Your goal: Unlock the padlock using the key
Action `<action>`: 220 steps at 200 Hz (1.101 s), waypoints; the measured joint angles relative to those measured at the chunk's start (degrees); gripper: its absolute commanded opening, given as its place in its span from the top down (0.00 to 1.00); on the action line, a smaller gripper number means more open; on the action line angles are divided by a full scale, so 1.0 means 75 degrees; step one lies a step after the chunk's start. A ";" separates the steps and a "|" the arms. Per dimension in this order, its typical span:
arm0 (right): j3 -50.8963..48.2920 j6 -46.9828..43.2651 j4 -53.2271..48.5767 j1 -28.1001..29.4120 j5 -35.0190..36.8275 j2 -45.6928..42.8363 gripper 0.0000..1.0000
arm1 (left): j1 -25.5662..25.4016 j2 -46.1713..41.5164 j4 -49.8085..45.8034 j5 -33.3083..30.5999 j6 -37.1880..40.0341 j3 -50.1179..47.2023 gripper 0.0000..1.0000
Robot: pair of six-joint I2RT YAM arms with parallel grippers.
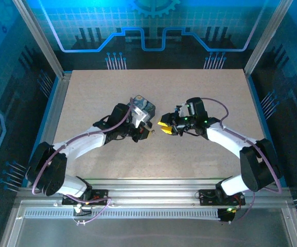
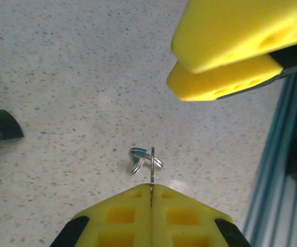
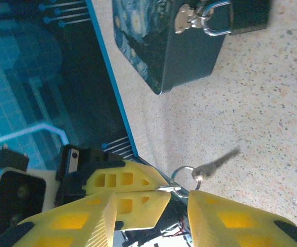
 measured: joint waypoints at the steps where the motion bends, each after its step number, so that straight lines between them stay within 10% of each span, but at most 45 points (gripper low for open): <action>1: 0.0000 0.0000 0.0000 0.0000 0.0000 0.0000 0.59 | 0.0000 0.0000 0.0000 0.0000 0.0000 0.0000 1.00; 220: 0.0207 0.1294 0.0877 0.0726 0.0192 0.0679 0.80 | -0.0169 -0.0414 0.0656 -0.0627 0.1632 -0.0221 1.00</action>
